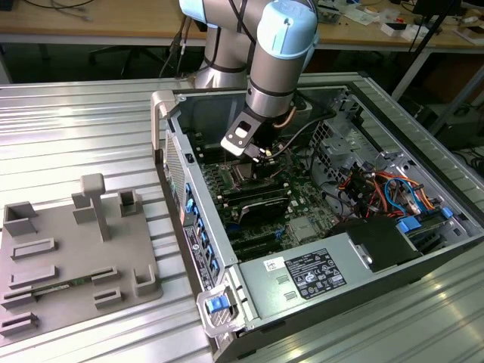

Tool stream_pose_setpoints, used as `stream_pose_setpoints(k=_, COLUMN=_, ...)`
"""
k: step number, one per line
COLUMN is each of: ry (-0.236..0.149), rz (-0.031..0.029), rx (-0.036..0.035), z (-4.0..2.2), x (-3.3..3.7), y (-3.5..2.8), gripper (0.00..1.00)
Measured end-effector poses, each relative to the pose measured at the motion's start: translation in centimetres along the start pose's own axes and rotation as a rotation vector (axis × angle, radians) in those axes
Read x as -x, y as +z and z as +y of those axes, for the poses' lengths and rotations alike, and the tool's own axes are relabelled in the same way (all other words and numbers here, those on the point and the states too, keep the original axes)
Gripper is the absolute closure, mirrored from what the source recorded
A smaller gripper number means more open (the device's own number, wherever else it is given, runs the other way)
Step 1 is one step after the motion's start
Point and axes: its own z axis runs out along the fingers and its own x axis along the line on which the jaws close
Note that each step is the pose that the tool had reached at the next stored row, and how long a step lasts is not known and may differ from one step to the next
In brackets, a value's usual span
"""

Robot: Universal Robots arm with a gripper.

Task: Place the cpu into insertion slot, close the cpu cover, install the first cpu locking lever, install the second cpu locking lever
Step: 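Place the cpu into insertion slot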

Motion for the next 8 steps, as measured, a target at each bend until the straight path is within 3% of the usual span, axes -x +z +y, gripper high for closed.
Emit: stream_pose_setpoints(k=8, ry=0.003, rz=-0.0006, rx=-0.0001, z=0.0, x=0.0, y=0.06, gripper=0.45)
